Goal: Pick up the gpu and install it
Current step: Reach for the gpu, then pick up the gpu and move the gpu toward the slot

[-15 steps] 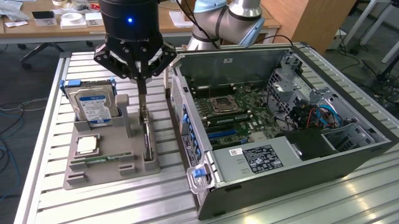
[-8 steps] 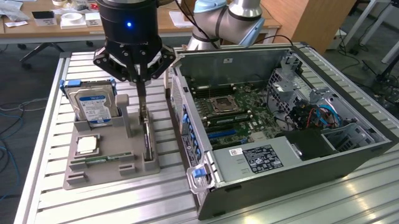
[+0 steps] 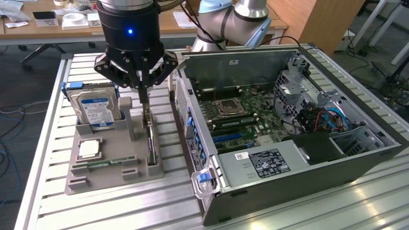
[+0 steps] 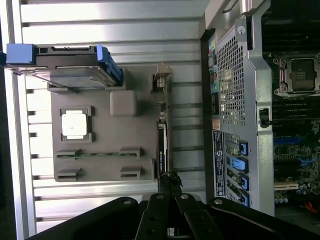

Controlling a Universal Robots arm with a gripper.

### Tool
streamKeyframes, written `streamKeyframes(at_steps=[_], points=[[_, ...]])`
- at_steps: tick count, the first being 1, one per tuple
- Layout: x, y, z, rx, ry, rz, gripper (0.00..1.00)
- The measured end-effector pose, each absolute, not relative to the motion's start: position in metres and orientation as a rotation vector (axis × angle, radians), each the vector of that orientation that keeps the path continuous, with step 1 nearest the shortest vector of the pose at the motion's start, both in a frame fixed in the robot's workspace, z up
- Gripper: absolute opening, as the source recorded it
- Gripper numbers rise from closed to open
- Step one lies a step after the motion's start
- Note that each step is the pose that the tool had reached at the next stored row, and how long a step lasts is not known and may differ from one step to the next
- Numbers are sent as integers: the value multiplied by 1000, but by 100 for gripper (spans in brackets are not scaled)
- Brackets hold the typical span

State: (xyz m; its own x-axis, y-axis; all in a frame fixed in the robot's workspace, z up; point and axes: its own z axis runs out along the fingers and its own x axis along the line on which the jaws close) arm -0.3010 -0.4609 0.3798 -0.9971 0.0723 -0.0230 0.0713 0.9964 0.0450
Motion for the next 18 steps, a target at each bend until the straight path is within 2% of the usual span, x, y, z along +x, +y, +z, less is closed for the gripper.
streamKeyframes(at_steps=[14, 15, 16, 17, 18], points=[[-301, -461, 380, 112, 3114, 69, 11], [-301, -461, 380, 112, 3114, 69, 11], [-301, -461, 380, 112, 3114, 69, 17], [-301, -461, 380, 112, 3114, 69, 17], [-301, -461, 380, 112, 3114, 69, 23]])
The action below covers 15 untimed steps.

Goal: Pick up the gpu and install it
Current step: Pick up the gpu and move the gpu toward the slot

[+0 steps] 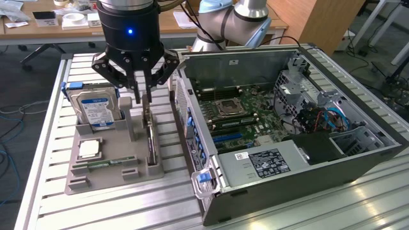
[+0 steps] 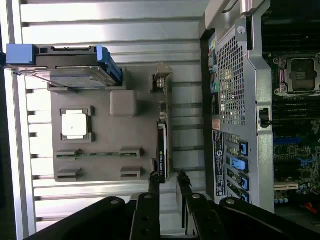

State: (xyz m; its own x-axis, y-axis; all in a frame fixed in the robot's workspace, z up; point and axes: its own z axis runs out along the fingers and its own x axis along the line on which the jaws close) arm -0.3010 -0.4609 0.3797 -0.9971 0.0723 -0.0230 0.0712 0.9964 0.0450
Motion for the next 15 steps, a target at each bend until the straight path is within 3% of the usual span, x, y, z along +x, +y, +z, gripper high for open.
streamKeyframes(at_steps=[5, 15], points=[[-301, -461, 380, 112, 3114, 69, 42], [-301, -461, 378, 112, 3114, 69, 42]])
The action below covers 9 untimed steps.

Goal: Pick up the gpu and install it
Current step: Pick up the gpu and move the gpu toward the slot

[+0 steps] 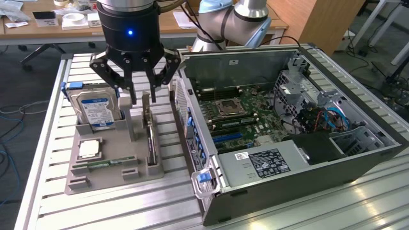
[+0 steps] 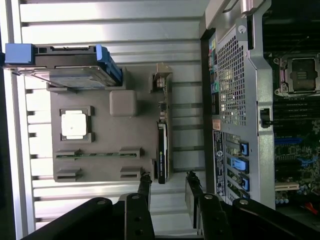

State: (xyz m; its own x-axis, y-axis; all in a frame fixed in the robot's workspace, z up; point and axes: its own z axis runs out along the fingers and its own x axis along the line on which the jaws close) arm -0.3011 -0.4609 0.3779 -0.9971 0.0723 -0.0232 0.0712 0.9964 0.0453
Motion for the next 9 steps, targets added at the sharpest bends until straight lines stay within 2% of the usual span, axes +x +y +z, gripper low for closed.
streamKeyframes(at_steps=[9], points=[[-301, -461, 376, 112, 3114, 69, 42]])
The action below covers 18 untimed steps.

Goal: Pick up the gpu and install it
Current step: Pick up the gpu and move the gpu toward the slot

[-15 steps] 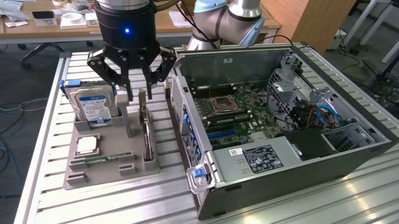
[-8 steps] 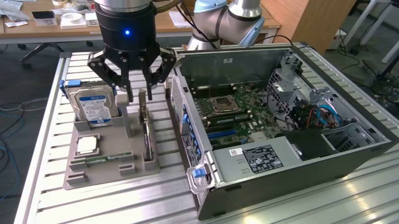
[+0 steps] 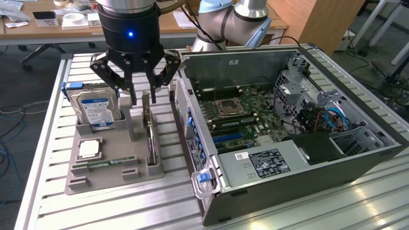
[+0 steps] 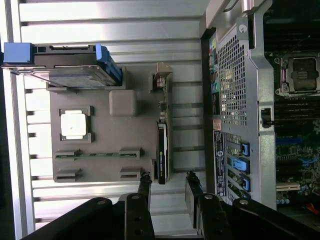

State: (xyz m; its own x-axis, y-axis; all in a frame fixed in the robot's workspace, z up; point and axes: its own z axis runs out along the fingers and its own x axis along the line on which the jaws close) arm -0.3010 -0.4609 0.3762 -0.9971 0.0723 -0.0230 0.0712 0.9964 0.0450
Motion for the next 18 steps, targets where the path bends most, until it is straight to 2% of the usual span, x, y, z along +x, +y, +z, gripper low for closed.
streamKeyframes(at_steps=[18], points=[[-301, -461, 369, 112, 3114, 69, 42]])
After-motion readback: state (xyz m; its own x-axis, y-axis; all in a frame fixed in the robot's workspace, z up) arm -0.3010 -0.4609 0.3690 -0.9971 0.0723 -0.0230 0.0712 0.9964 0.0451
